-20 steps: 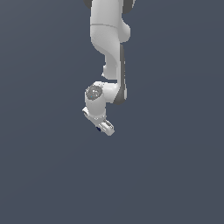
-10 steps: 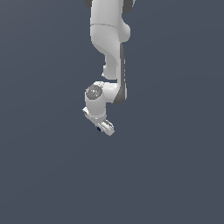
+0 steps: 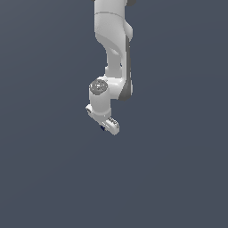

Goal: Pick up the object and move it to a goal position.

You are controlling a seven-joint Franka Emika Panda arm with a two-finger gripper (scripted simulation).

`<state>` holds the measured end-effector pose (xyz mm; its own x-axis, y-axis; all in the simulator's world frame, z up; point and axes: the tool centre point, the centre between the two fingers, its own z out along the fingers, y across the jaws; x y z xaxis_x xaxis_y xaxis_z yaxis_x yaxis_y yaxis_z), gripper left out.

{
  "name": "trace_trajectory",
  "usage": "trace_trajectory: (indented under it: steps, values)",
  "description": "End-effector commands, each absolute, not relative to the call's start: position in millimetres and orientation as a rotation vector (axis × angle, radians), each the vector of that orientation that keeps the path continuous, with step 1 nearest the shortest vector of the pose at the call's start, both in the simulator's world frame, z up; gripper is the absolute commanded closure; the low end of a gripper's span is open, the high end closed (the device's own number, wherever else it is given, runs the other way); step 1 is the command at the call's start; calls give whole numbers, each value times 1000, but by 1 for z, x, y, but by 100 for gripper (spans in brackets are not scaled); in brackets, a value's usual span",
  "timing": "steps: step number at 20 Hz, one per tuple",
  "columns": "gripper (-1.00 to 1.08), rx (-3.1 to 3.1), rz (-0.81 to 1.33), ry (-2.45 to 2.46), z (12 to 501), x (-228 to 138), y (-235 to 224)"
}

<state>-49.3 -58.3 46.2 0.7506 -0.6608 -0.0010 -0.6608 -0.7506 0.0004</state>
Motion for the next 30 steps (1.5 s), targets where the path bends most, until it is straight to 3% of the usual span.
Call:
trace_trajectory:
  steps: [1,22,30]
  values:
    - [108,-2939,0,1109,62,-50,-51]
    - [108,-2941,-2,1112,278,-63,46]
    - [108,-2941,-1,1110,338,-64,74]
